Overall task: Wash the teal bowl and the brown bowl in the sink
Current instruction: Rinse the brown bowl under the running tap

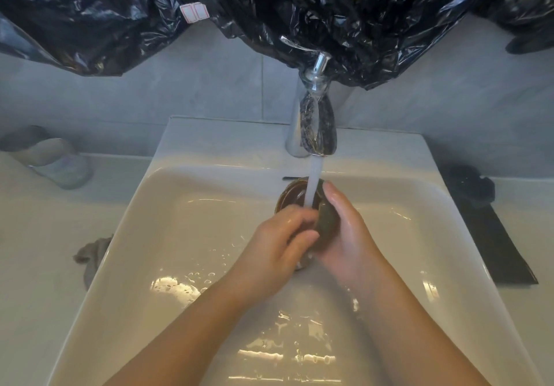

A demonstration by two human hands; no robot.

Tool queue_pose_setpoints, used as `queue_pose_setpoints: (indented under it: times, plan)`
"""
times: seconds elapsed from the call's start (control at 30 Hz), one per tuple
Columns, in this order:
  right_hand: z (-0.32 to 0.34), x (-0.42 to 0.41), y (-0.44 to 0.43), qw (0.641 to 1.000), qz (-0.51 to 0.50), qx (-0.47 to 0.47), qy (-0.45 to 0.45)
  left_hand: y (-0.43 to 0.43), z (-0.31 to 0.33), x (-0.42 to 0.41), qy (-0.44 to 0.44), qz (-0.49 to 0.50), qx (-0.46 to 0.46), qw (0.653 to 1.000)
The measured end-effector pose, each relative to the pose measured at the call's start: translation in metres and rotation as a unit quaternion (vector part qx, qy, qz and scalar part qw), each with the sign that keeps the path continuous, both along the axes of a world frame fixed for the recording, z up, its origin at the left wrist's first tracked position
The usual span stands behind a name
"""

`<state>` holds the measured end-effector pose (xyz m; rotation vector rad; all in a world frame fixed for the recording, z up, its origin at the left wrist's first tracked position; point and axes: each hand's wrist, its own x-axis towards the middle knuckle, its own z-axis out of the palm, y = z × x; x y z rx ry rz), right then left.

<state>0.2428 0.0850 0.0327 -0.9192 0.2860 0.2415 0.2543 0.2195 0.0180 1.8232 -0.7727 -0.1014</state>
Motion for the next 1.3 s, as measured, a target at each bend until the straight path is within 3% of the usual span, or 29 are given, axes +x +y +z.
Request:
queue_pose_setpoints:
  times: [0.07, 0.13, 0.2, 0.27, 0.33, 0.4, 0.47, 0.53, 0.6, 0.77, 0.9, 0.97, 1.13, 1.3]
  plan:
    - [-0.001, 0.001, -0.004, 0.999, -0.028, 0.044, 0.015, 0.005, -0.004, 0.004, -0.136, -0.021, 0.113, 0.984]
    - [-0.001, 0.003, -0.006, 0.995, -0.059, 0.072, 0.028, 0.011, -0.004, 0.014, -0.252, 0.016, 0.236, 0.938]
    - [-0.002, 0.005, -0.005, 0.993, -0.073, 0.082, 0.041, 0.014, 0.002, 0.019, -0.274, 0.041, 0.288, 0.917]
    - [-0.005, 0.005, -0.003, 0.993, -0.073, 0.079, 0.045, 0.010, 0.002, 0.014, -0.228, 0.005, 0.262, 0.938]
    - [-0.007, 0.003, -0.002, 0.995, -0.070, 0.065, 0.040, 0.003, 0.002, 0.002, -0.121, -0.053, 0.172, 0.976]
    - [-0.007, 0.001, -0.002, 0.995, -0.071, 0.055, 0.037, 0.001, 0.004, -0.001, -0.078, -0.073, 0.123, 0.987]
    - [-0.010, 0.003, -0.004, 0.994, -0.072, 0.066, 0.040, 0.007, -0.002, 0.007, -0.184, -0.043, 0.186, 0.964]
    - [-0.011, 0.005, -0.006, 0.993, -0.071, 0.079, 0.048, 0.016, -0.001, 0.018, -0.267, 0.002, 0.294, 0.918]
    - [-0.010, 0.005, -0.006, 0.992, -0.069, 0.099, 0.044, 0.017, -0.001, 0.018, -0.276, 0.008, 0.296, 0.914]
    - [-0.010, 0.001, -0.001, 0.993, -0.069, 0.096, 0.027, 0.000, 0.008, 0.002, -0.170, 0.062, 0.155, 0.971]
    - [-0.010, 0.004, -0.009, 0.995, -0.069, 0.059, 0.044, 0.019, 0.001, 0.015, -0.281, 0.015, 0.318, 0.905]
    - [-0.011, 0.004, -0.012, 0.995, -0.061, 0.051, 0.055, 0.020, 0.005, 0.014, -0.265, -0.006, 0.372, 0.889]
    - [-0.014, 0.001, -0.004, 0.998, -0.023, -0.004, 0.061, 0.008, 0.002, 0.002, -0.152, -0.062, 0.394, 0.904]
    - [-0.012, 0.002, -0.009, 0.996, -0.035, 0.062, 0.055, 0.022, 0.008, 0.009, -0.101, -0.091, 0.219, 0.966]
